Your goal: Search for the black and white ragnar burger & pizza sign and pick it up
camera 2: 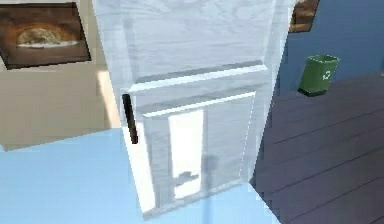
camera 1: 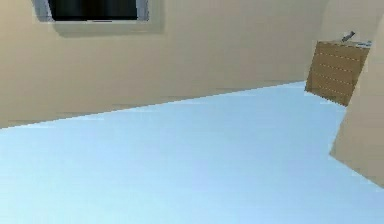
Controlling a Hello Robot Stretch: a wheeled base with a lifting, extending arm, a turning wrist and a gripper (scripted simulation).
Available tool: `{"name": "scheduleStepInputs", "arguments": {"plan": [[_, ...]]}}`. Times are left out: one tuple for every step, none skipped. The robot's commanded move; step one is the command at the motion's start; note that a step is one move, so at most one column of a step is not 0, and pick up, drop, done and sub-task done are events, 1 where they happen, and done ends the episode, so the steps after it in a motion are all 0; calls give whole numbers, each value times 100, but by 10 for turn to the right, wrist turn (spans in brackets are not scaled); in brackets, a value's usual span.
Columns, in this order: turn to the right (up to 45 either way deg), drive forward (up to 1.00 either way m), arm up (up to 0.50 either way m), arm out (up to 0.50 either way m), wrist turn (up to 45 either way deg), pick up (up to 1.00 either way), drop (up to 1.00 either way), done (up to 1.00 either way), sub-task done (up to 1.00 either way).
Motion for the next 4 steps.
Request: {"name": "scheduleStepInputs", "arguments": {"plan": [[0, 15, 0, 0, 0, 0, 0, 0, 0], [270, 0, 0, 0, 0, 0, 0, 0, 0], [0, 100, 0, 0, 0, 0, 0, 0, 0], [0, 100, 0, 0, 0, 0, 0, 0, 0]]}}
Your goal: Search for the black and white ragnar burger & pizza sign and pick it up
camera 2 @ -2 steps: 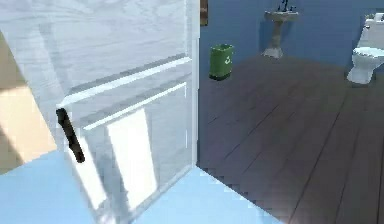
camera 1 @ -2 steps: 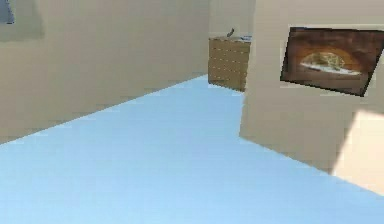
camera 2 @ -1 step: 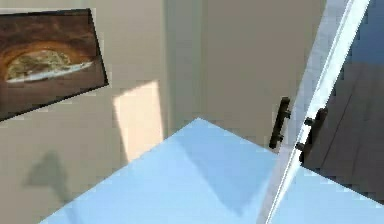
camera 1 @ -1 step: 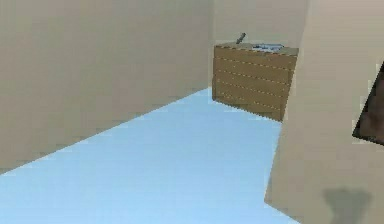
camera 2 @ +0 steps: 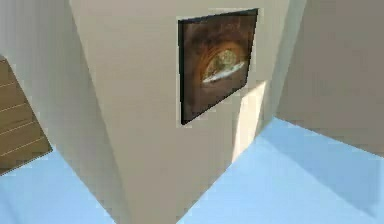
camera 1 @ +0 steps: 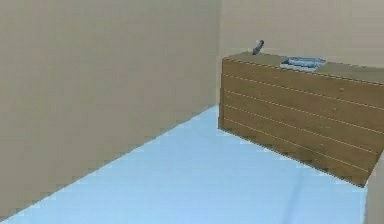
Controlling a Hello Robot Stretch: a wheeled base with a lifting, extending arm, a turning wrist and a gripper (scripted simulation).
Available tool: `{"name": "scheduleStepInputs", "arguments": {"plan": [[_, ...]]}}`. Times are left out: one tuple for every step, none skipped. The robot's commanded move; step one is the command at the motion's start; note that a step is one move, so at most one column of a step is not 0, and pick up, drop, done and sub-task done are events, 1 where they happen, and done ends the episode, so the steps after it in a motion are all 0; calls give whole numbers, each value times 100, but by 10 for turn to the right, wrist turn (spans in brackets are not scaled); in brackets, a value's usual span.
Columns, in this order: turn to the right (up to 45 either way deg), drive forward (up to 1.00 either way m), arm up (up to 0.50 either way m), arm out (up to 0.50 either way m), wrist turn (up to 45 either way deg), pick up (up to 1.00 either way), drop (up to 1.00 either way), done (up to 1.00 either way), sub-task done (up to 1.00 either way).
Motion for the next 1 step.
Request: {"name": "scheduleStepInputs", "arguments": {"plan": [[0, 50, 0, 0, 0, 0, 0, 0, 0]]}}
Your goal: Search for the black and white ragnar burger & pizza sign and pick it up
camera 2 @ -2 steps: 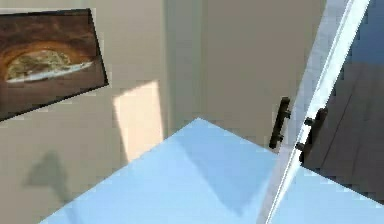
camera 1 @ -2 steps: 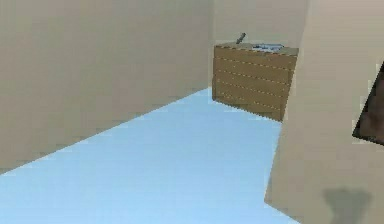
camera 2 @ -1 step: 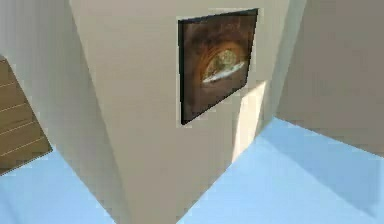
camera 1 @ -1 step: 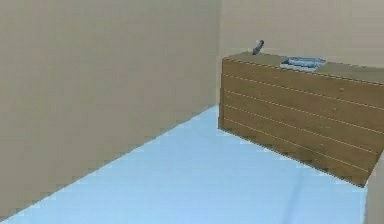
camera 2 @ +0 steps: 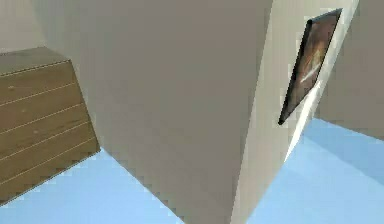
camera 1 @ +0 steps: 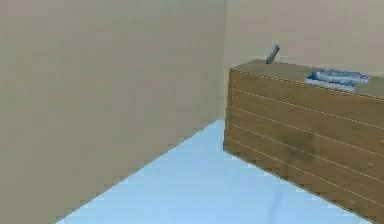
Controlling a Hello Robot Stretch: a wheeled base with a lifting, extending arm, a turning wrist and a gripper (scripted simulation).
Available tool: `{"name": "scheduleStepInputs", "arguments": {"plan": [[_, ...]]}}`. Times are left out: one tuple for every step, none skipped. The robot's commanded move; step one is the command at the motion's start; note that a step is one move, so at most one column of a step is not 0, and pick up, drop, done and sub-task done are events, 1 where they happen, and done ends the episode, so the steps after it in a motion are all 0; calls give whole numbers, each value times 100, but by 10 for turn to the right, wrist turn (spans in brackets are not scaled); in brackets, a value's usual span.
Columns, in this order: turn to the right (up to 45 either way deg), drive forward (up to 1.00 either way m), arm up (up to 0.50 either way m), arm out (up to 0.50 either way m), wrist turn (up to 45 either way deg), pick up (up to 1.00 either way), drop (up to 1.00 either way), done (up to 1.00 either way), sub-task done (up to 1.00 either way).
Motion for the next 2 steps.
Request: {"name": "scheduleStepInputs", "arguments": {"plan": [[390, 0, 0, 0, 0, 0, 0, 0, 0], [0, 100, 0, 0, 0, 0, 0, 0, 0]]}}
